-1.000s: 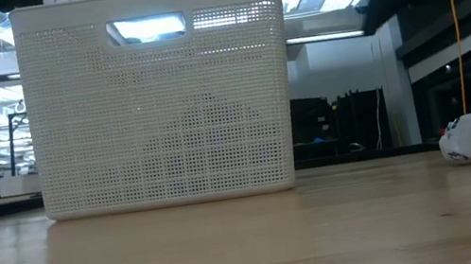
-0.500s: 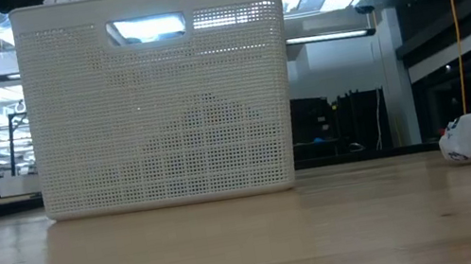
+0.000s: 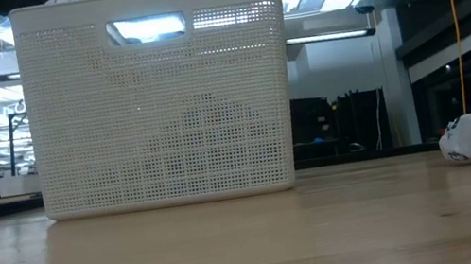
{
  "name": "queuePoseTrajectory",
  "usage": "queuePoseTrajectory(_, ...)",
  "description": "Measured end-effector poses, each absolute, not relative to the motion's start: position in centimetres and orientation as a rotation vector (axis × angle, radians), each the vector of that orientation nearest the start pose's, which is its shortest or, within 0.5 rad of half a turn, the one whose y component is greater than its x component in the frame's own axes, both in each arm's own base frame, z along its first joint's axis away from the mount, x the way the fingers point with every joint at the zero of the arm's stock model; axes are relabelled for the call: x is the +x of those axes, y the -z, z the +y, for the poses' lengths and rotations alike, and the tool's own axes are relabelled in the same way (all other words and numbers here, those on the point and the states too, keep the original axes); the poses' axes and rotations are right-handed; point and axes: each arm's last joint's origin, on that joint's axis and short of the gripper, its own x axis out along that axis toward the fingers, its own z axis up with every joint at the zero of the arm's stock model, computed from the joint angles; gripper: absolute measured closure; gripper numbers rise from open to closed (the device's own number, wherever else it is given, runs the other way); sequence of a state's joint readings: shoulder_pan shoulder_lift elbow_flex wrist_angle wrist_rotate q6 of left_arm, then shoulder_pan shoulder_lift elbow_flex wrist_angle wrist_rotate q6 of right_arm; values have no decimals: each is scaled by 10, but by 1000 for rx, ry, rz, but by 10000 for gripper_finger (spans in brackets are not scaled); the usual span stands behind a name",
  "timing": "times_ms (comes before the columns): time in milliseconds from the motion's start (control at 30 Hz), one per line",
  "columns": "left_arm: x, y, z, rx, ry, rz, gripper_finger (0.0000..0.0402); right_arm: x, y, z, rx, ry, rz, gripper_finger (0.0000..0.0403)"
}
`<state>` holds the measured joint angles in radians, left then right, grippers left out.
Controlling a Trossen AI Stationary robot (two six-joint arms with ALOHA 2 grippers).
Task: Pick & place medical supplies in basket/bin
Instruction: Put the white bag into the white bin
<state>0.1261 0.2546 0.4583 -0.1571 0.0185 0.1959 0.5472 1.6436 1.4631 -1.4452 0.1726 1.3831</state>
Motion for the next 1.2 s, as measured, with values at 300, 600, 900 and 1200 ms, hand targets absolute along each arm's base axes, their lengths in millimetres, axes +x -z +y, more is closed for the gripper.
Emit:
queuePoseTrajectory(300, 88, -278, 11, 195, -107, 18, 397, 243, -273, 142, 493, 784, 1383, 217)
queuePoseTrajectory(600, 88, -277, 11, 195, -106, 21, 395, 240, -244, 140, 500, 817, 1385, 118)
queuePoseTrajectory(900, 88, -276, 11, 194, -106, 30, 398, 238, -213, 138, 558, 834, 1353, 112)
queuePoseTrajectory(1200, 88, -276, 11, 191, -106, 30, 395, 231, -186, 132, 573, 864, 1338, 112)
